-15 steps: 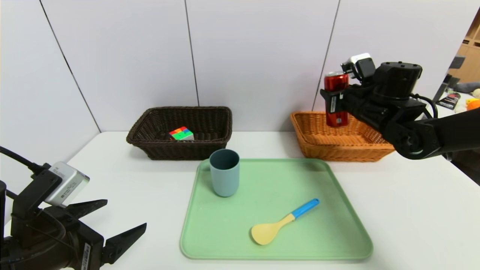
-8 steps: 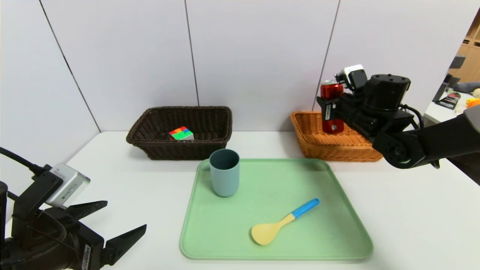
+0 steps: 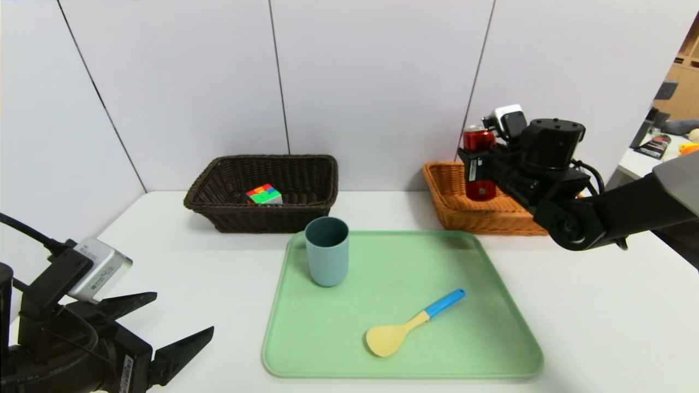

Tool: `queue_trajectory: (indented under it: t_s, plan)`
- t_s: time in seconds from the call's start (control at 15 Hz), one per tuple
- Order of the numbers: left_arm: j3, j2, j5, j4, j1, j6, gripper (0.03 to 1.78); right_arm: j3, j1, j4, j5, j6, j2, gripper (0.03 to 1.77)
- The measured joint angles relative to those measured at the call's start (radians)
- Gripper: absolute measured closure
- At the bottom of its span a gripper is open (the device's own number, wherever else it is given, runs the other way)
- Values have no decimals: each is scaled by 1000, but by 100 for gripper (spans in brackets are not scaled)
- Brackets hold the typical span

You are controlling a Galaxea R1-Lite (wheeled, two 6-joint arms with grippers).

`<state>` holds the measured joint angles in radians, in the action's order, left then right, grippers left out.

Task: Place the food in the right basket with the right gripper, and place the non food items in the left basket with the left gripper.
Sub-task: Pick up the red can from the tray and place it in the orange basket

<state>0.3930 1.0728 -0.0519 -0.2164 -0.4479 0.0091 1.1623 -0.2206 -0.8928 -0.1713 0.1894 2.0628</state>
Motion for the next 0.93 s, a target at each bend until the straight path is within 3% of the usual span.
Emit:
queue_trajectory:
  t_s: [0.93]
  plan:
    - [-4,0,0,0,0,0,12,-18,9,-10,-19,-5,13,88]
